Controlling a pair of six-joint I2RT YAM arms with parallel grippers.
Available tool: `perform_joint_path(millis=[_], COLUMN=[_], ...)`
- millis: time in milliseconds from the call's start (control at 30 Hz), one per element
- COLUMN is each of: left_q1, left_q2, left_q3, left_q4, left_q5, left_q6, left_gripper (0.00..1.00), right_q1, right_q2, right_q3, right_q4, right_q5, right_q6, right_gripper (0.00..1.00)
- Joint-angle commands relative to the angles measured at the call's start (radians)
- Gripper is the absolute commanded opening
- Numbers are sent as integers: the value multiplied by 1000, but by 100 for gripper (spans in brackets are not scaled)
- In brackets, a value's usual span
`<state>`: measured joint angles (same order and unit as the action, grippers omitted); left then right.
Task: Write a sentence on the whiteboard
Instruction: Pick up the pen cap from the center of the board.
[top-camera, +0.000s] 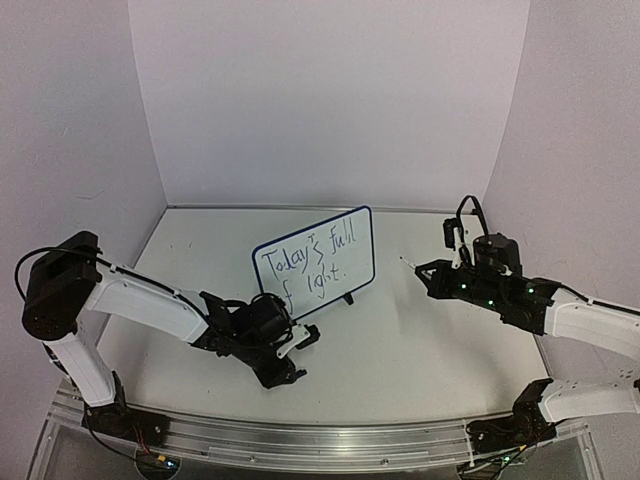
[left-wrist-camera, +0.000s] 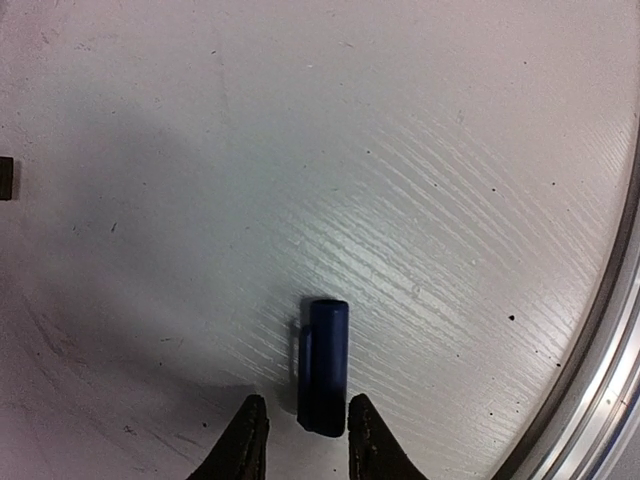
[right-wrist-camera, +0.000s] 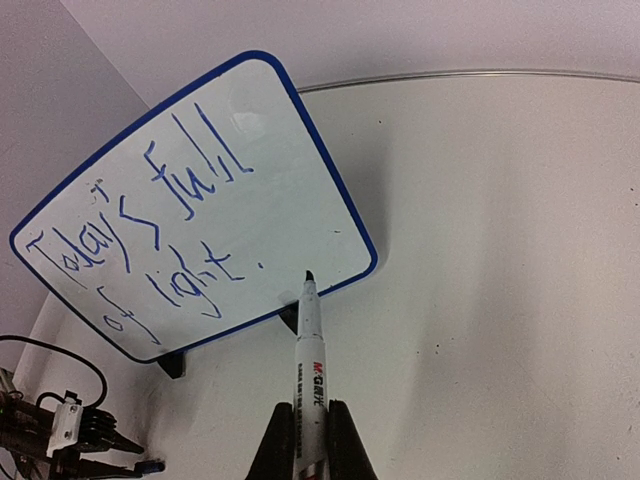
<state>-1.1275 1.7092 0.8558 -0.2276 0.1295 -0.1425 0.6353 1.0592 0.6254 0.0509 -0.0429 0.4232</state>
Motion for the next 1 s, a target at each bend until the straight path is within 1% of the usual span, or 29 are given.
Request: perform_joint_path(millis=[0,133,233,333,400,467,667,700,833,967], left_q1=[-11,-20,-21,-22,-21,-22,-22,-22,-22,-22], left_q2=[15,22,28,28,23,10,-51,-82,-173,-235], left_q3=[30,37,38,36,33,24,15,10,-8,-20], left_q4=[-50,-42,-38,-41,-40,-32,-10,-2,35,59], left_q5=[-31,-11,12,10,5,-2,-21,-23,1,24], left_q6=[18,33,43,46,46,46,61,77,123,141], left_gripper=[25,21,15,7,4,0,0,0,0,0], right_q1=[-2,-2,-1,-1,-2,-2,-1,-2,-1,-1], right_q2=[-11,-13,-12,-7,-5,-6,18,34,98,158], right_q3=[7,7,8,23,35,61,163,192,253,278], right_q4=[10,11,7,-27,-47,-122,-299,-349,-463,-522], right_q5=[2,-1,-19,-70,-96,-156,-430,-504,-704,-817], right_q6=[0,-1,3,-7,-18,-40,-100,-112,-127,-133], right_gripper=[0,0,0,0,0,0,0,0,0,0])
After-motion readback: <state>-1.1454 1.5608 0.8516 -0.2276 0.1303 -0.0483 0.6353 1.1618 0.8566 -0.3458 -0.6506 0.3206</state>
